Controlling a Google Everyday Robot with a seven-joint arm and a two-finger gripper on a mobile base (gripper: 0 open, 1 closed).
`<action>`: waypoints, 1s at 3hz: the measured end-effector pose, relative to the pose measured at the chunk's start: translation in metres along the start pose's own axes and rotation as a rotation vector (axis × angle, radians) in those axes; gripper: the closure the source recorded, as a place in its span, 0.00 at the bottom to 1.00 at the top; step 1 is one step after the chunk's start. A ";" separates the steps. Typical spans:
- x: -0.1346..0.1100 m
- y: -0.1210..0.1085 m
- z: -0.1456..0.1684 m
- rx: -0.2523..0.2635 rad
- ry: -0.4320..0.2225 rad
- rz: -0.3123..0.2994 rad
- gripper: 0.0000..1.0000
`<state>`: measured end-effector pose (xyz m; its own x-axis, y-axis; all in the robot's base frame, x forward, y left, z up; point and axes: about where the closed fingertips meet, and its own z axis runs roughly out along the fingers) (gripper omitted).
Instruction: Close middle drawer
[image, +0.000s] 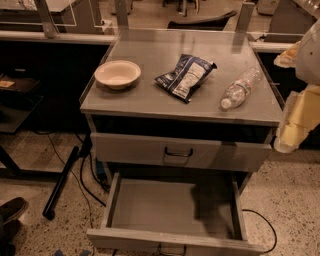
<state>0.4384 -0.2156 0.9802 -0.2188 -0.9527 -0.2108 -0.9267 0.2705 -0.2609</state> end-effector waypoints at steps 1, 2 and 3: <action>0.000 0.000 0.000 0.000 0.000 0.000 0.00; 0.000 0.000 0.000 0.000 0.000 0.000 0.16; 0.000 0.000 0.000 0.000 0.000 0.000 0.39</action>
Offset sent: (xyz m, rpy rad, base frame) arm 0.0000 0.0000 0.0000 0.0000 0.0000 0.0000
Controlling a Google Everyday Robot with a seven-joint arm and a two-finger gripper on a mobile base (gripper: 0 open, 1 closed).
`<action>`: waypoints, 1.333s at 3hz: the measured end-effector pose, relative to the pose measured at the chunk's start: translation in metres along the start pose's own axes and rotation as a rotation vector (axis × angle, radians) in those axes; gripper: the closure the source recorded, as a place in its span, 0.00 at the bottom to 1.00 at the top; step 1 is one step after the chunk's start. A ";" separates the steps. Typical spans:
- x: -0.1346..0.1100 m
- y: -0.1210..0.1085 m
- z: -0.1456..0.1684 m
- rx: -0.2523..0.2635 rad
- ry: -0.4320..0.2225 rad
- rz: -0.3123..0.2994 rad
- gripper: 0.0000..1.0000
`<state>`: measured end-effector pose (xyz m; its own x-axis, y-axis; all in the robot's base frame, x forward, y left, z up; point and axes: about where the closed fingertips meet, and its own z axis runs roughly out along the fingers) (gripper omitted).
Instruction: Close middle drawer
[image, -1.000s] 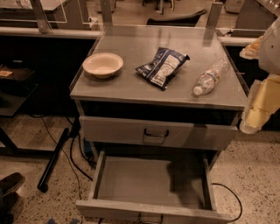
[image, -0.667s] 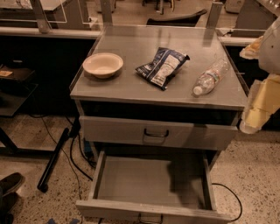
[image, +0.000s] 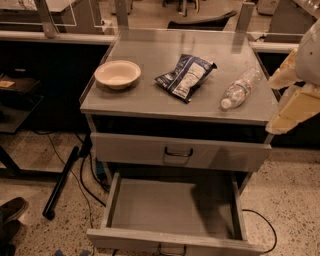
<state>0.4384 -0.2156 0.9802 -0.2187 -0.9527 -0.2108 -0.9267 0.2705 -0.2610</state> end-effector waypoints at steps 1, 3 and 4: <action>0.000 0.000 0.000 0.000 0.000 0.000 0.62; 0.000 0.000 0.000 0.000 0.000 0.000 1.00; 0.000 0.000 0.000 0.000 0.000 0.000 1.00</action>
Offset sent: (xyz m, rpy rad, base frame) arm 0.0000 0.0000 0.0000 0.0000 -0.0001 0.0000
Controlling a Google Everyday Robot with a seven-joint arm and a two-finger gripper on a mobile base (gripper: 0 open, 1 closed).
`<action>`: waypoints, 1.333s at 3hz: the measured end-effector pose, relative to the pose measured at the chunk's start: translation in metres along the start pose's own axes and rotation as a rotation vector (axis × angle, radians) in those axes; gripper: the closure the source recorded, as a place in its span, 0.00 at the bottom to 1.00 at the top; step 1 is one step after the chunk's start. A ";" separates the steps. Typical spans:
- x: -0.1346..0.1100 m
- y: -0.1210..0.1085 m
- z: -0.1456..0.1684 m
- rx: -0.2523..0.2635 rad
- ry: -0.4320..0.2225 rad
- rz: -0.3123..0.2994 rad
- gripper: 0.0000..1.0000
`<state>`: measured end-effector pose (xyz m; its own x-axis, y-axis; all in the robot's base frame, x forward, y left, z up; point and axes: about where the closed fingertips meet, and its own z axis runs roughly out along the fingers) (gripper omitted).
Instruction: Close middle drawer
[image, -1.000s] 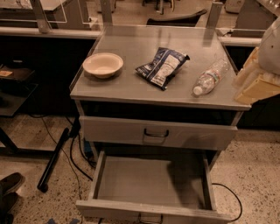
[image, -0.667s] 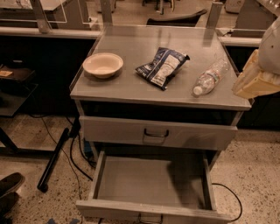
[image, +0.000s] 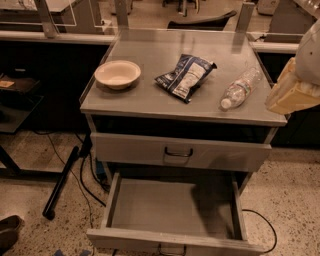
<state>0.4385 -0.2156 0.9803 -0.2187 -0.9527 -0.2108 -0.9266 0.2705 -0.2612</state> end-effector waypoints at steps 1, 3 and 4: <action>0.005 0.014 0.008 -0.018 0.001 0.009 1.00; 0.037 0.125 0.064 -0.201 0.007 0.094 1.00; 0.048 0.148 0.084 -0.264 0.030 0.109 1.00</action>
Offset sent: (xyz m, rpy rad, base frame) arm -0.1233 0.0007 -0.1259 0.0631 0.2593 -0.0806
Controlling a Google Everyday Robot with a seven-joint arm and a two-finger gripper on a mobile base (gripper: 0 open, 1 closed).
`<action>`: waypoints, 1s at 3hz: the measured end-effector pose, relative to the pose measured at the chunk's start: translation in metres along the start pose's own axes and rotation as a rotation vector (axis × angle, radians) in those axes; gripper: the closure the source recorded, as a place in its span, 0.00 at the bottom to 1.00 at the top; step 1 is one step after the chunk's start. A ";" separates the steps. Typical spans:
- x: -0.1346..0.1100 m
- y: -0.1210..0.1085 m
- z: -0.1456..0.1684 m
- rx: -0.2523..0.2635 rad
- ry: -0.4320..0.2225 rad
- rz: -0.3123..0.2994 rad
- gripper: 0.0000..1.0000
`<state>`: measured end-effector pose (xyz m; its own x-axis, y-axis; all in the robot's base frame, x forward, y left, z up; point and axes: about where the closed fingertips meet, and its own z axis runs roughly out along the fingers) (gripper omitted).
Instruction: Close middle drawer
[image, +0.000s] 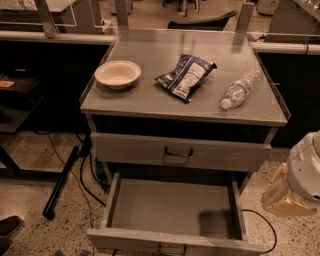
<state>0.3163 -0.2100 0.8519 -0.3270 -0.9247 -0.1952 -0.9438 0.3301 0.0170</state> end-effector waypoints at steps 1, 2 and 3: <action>0.000 0.000 0.000 0.000 0.000 0.000 1.00; 0.005 0.011 0.034 -0.043 0.000 0.017 1.00; 0.026 0.040 0.148 -0.172 0.006 0.082 1.00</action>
Offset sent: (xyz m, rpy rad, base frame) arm -0.0722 0.0333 -0.2154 0.0929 0.2808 -0.0550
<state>0.2769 -0.1926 0.7022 -0.4032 -0.8971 -0.1809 -0.9081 0.3677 0.2004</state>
